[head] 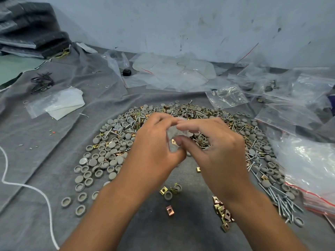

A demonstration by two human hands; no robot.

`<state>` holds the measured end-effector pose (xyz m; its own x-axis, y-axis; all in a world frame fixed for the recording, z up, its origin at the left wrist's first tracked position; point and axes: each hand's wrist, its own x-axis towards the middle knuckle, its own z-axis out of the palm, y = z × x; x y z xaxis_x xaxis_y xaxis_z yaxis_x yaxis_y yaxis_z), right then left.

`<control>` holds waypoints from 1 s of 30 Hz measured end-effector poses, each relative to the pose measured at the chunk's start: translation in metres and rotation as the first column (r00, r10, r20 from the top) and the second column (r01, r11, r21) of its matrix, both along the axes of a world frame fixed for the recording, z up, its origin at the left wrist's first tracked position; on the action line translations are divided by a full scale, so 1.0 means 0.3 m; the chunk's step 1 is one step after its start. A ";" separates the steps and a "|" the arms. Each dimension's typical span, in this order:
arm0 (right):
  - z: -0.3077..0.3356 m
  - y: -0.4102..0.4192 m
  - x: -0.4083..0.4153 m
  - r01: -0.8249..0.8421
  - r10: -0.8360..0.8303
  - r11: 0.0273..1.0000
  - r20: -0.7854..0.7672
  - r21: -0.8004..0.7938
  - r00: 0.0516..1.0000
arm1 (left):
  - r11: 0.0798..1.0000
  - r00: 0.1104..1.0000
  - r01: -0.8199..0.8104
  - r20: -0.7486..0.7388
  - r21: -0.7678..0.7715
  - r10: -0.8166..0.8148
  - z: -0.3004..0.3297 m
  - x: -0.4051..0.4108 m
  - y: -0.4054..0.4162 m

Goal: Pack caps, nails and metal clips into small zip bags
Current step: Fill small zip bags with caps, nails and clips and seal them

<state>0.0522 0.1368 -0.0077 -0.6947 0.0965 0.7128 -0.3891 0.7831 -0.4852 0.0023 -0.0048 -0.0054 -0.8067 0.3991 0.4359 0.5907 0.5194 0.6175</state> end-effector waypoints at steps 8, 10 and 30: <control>-0.154 0.031 -0.034 0.009 -0.095 0.992 0.682 0.129 0.725 | 0.986 0.986 -0.161 -0.037 0.038 0.162 0.017 -0.031 -0.058; -0.185 0.020 -0.042 -0.023 -0.119 0.980 0.670 0.199 0.733 | 0.986 0.986 -0.161 -0.037 0.034 0.162 0.017 -0.031 -0.065; -0.049 0.077 -0.038 -0.039 0.031 0.999 0.239 0.031 0.971 | 0.981 0.983 -0.176 -0.032 0.087 0.179 0.023 -0.042 -0.081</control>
<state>0.0408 0.1599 -0.0223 -0.8474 0.0469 0.5289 -0.2933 0.7891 -0.5397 -0.0103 -0.0290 0.0015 -0.8429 0.2119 0.4947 0.5185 0.5658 0.6411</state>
